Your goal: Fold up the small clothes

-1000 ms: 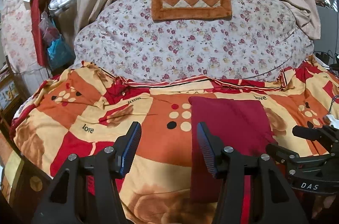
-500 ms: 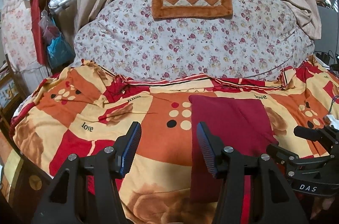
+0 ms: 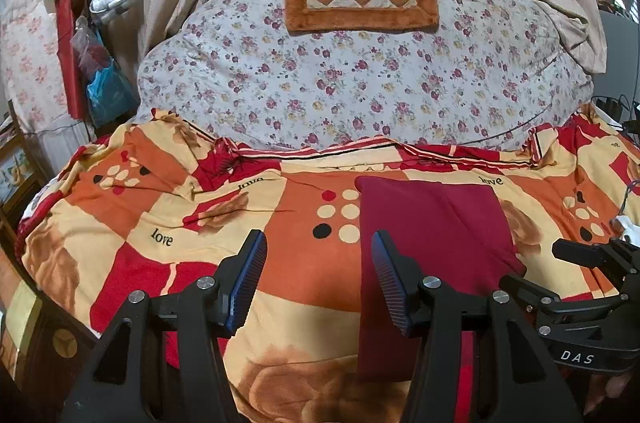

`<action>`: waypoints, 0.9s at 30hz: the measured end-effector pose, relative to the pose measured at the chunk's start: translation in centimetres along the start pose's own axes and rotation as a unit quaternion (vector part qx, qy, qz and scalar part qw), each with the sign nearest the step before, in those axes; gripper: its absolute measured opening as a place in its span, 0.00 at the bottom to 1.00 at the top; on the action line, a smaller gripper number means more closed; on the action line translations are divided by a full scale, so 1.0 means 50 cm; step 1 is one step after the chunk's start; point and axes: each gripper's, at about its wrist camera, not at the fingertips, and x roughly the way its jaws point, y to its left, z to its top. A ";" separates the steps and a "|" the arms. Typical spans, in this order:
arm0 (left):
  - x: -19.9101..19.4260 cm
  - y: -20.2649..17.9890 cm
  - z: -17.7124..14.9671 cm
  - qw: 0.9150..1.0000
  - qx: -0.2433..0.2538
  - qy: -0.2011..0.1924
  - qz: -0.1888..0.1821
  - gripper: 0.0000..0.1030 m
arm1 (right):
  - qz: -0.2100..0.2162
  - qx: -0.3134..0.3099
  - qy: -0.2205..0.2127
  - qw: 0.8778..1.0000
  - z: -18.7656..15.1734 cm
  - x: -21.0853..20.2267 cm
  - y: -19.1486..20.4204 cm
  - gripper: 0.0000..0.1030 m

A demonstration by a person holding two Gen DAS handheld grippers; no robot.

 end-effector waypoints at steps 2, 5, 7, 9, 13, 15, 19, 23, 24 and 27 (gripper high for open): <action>0.000 -0.002 0.000 1.000 0.000 0.002 -0.001 0.33 | -0.001 0.001 0.001 1.000 0.000 0.001 0.002 0.84; 0.005 -0.006 -0.005 1.000 -0.003 0.003 -0.002 0.33 | -0.001 0.002 0.003 1.000 0.000 0.004 0.001 0.84; 0.005 -0.001 -0.004 1.000 0.000 0.003 -0.002 0.33 | -0.002 0.002 0.004 1.000 0.000 0.006 0.001 0.84; 0.008 -0.003 -0.005 1.000 0.000 0.004 -0.003 0.33 | -0.003 0.002 0.006 1.000 0.000 0.008 0.001 0.84; 0.009 -0.004 -0.006 1.000 -0.001 0.005 -0.003 0.33 | -0.003 0.001 0.008 1.000 -0.001 0.011 0.003 0.84; 0.014 -0.006 -0.010 1.000 0.001 0.007 -0.006 0.33 | -0.003 0.002 0.008 1.000 -0.002 0.012 0.003 0.84; 0.017 -0.010 -0.015 1.000 0.004 0.009 -0.007 0.33 | -0.003 0.002 0.009 1.000 -0.004 0.013 0.004 0.84; 0.018 -0.012 -0.017 1.000 0.006 0.013 -0.010 0.33 | -0.004 0.005 0.011 1.000 -0.006 0.016 0.005 0.84; 0.018 -0.014 -0.018 1.000 0.006 0.013 -0.011 0.33 | -0.004 0.005 0.011 1.000 -0.006 0.017 0.006 0.84; 0.020 -0.012 -0.016 1.000 0.006 0.014 -0.011 0.33 | -0.003 0.006 0.011 1.000 -0.006 0.019 0.004 0.84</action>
